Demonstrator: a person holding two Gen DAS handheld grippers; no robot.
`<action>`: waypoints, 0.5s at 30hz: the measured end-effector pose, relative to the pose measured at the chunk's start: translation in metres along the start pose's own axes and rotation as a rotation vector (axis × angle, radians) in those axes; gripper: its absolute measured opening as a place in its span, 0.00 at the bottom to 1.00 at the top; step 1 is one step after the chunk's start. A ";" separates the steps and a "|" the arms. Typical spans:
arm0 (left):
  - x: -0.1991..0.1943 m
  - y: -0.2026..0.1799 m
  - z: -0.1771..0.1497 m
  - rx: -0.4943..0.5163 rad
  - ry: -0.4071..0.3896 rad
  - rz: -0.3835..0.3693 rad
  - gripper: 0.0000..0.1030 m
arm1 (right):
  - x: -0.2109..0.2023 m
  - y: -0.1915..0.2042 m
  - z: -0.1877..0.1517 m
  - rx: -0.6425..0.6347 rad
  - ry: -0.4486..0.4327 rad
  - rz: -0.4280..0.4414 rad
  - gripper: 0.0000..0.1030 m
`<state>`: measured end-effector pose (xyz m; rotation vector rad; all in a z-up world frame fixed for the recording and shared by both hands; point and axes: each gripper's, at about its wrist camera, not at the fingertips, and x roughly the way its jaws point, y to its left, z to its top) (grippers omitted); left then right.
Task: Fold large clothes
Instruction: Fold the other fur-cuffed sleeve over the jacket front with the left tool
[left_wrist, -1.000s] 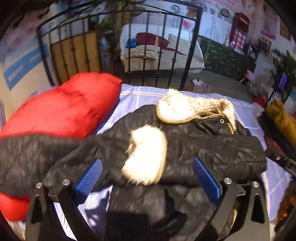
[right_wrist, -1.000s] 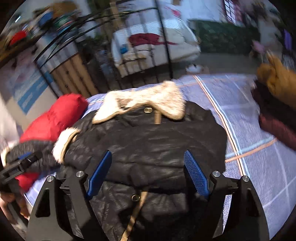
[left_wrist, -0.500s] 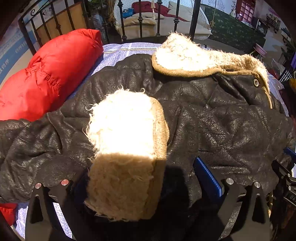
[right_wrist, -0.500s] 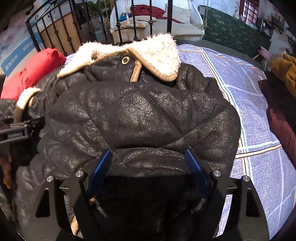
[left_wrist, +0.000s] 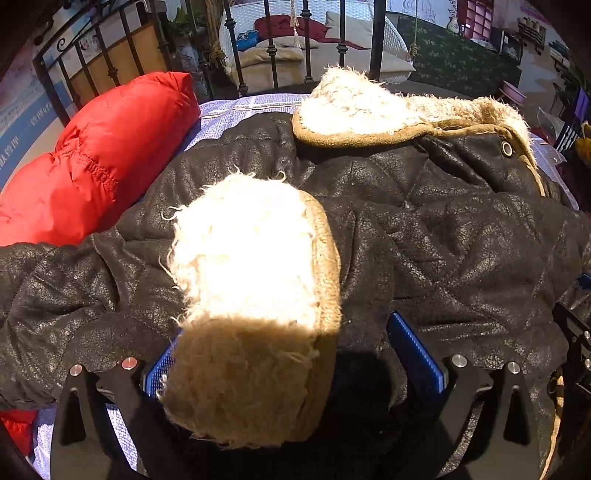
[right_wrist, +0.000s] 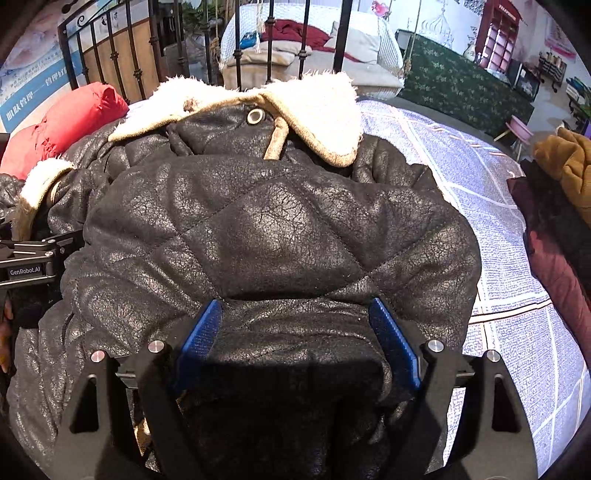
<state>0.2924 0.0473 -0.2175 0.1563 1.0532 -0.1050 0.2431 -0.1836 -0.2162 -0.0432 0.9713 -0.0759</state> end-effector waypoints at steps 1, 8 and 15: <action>-0.004 0.000 0.002 -0.002 0.002 0.000 0.96 | -0.009 -0.001 0.002 0.019 -0.018 0.006 0.80; -0.076 0.029 -0.015 -0.107 -0.121 -0.031 0.94 | -0.077 -0.006 0.004 0.144 -0.095 0.212 0.80; -0.125 0.119 -0.080 -0.314 -0.185 0.028 0.94 | -0.097 0.027 -0.034 0.160 -0.038 0.382 0.80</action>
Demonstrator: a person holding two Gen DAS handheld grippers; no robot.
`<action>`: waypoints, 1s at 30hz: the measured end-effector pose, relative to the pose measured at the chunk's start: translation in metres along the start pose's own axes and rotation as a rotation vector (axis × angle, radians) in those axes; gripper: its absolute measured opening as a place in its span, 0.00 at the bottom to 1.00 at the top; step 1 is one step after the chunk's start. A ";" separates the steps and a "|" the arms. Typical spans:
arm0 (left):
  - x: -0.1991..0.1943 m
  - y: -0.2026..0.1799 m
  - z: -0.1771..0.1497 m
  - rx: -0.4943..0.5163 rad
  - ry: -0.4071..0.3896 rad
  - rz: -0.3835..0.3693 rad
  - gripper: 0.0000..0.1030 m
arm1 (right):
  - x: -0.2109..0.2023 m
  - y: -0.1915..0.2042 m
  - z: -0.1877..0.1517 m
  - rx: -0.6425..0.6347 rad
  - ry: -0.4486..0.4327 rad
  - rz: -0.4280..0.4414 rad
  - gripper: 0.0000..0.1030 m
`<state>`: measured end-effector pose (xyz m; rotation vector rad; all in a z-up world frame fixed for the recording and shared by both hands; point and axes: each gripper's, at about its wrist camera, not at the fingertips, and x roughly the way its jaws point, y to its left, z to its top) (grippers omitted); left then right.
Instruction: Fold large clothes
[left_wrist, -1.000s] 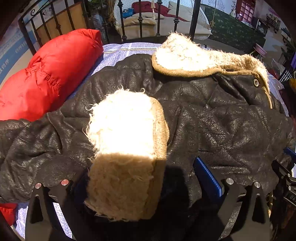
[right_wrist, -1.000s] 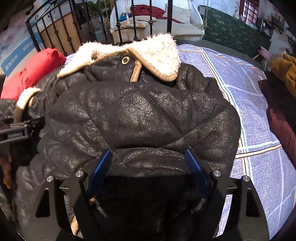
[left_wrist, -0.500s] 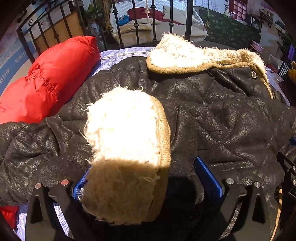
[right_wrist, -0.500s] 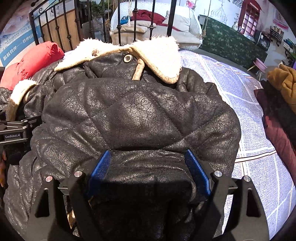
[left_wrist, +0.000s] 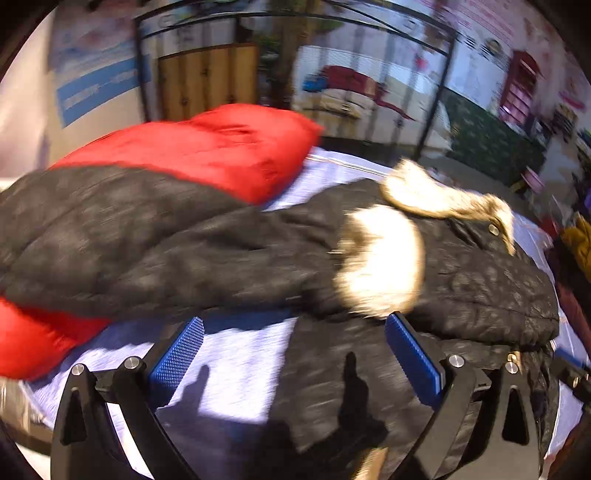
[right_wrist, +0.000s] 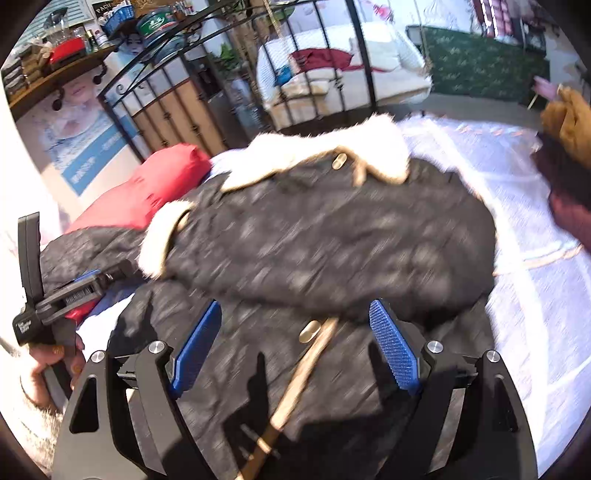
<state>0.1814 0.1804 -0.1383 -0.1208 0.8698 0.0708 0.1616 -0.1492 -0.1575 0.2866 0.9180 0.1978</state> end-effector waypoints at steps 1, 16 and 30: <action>-0.005 0.021 -0.003 -0.042 -0.007 0.032 0.94 | 0.002 0.006 -0.007 -0.005 0.016 0.025 0.80; -0.049 0.239 0.031 -0.551 -0.143 0.224 0.87 | -0.011 0.030 -0.025 -0.086 -0.024 0.002 0.80; -0.086 0.163 0.079 -0.326 -0.293 0.152 0.22 | -0.020 -0.003 -0.031 -0.025 -0.037 -0.047 0.80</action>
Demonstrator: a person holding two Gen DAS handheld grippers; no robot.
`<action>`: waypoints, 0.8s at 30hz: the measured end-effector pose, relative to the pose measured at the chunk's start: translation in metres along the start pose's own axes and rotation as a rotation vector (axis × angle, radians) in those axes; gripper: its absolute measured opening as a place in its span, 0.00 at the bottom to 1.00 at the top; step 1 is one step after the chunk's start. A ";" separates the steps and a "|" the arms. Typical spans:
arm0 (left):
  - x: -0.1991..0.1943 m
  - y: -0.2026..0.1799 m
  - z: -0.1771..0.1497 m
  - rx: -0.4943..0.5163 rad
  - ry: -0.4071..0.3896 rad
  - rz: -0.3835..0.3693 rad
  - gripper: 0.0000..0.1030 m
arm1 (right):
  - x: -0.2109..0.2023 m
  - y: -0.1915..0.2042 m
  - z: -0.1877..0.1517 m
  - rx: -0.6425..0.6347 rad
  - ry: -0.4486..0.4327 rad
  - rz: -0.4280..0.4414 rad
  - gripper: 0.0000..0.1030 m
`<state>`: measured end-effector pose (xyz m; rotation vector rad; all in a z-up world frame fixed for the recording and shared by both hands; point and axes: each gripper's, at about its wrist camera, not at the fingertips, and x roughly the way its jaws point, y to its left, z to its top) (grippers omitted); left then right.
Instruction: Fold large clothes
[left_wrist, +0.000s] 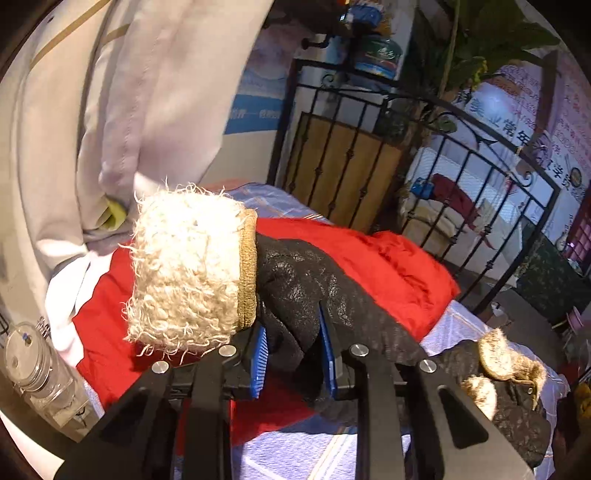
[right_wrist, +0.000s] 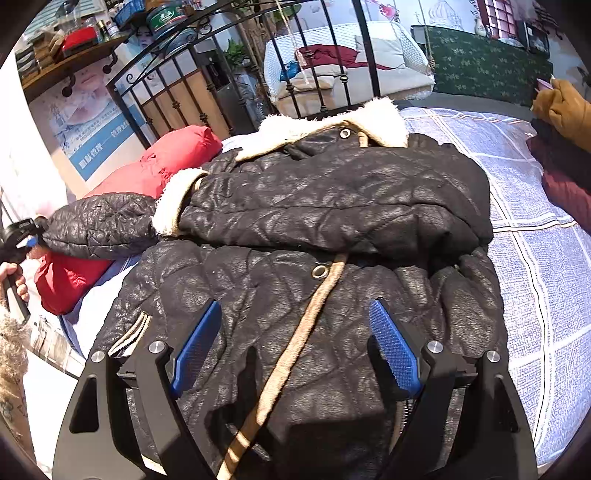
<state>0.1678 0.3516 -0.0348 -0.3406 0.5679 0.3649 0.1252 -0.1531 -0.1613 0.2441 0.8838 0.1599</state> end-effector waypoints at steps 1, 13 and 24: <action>-0.007 -0.019 0.003 0.029 -0.021 -0.042 0.22 | -0.001 -0.002 0.001 0.002 -0.003 -0.004 0.80; -0.050 -0.304 -0.098 0.486 0.032 -0.511 0.19 | -0.029 -0.049 0.006 0.104 -0.069 -0.085 0.80; -0.027 -0.410 -0.273 0.913 0.209 -0.543 0.84 | -0.042 -0.087 0.004 0.170 -0.070 -0.133 0.80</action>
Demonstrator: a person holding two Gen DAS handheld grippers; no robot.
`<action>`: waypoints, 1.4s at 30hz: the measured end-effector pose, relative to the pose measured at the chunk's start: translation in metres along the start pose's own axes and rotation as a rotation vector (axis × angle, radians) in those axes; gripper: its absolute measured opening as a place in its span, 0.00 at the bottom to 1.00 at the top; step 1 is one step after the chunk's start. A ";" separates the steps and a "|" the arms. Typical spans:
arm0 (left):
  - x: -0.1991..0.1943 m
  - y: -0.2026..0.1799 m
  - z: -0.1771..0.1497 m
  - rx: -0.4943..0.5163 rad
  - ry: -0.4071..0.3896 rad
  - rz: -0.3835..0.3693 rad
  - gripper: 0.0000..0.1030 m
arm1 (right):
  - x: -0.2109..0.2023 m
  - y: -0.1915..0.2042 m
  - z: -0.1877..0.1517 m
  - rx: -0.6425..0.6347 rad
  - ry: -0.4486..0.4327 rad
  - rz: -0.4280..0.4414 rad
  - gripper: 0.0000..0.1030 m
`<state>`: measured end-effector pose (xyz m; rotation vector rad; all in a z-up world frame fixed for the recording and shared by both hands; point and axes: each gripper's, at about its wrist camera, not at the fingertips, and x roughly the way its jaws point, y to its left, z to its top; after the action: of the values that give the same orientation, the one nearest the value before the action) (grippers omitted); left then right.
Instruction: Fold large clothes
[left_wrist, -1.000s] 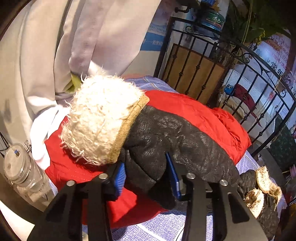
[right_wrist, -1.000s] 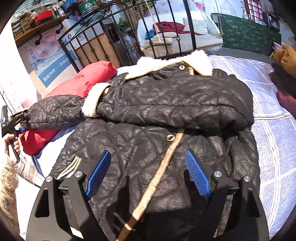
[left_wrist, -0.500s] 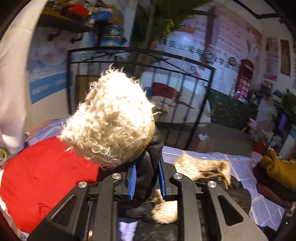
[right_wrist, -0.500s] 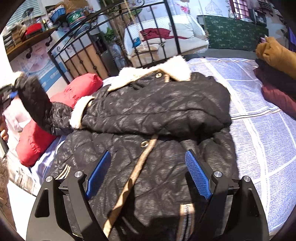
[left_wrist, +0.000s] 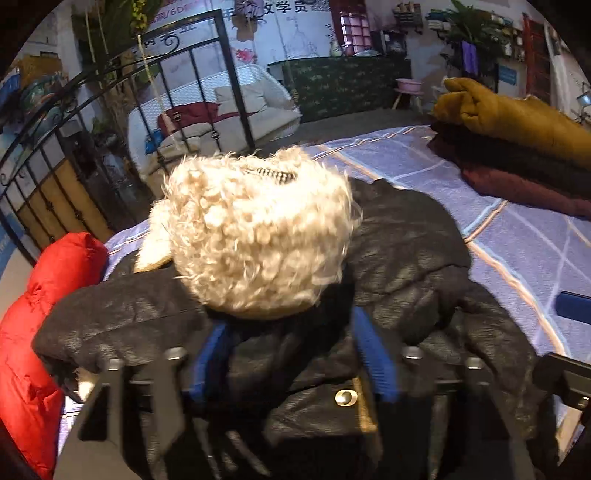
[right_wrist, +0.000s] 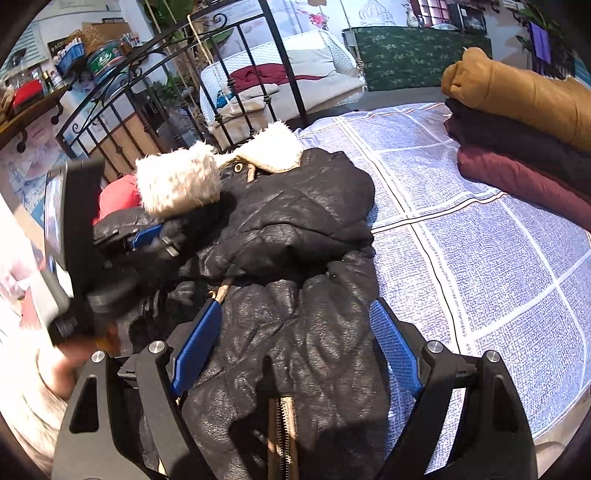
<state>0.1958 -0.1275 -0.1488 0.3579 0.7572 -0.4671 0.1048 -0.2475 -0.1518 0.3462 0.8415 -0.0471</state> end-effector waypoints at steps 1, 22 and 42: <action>-0.008 -0.005 0.001 0.002 -0.028 -0.033 0.84 | 0.001 0.000 0.003 -0.004 -0.001 0.002 0.80; -0.112 0.197 -0.061 -0.394 -0.103 0.264 0.86 | 0.078 0.090 0.069 -0.143 0.076 0.147 0.28; 0.017 0.193 -0.040 -0.255 0.214 0.192 0.87 | 0.045 0.036 0.077 -0.138 -0.004 -0.031 0.65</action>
<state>0.2851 0.0488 -0.1604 0.2409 0.9681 -0.1488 0.1972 -0.2337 -0.1273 0.2033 0.8413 -0.0190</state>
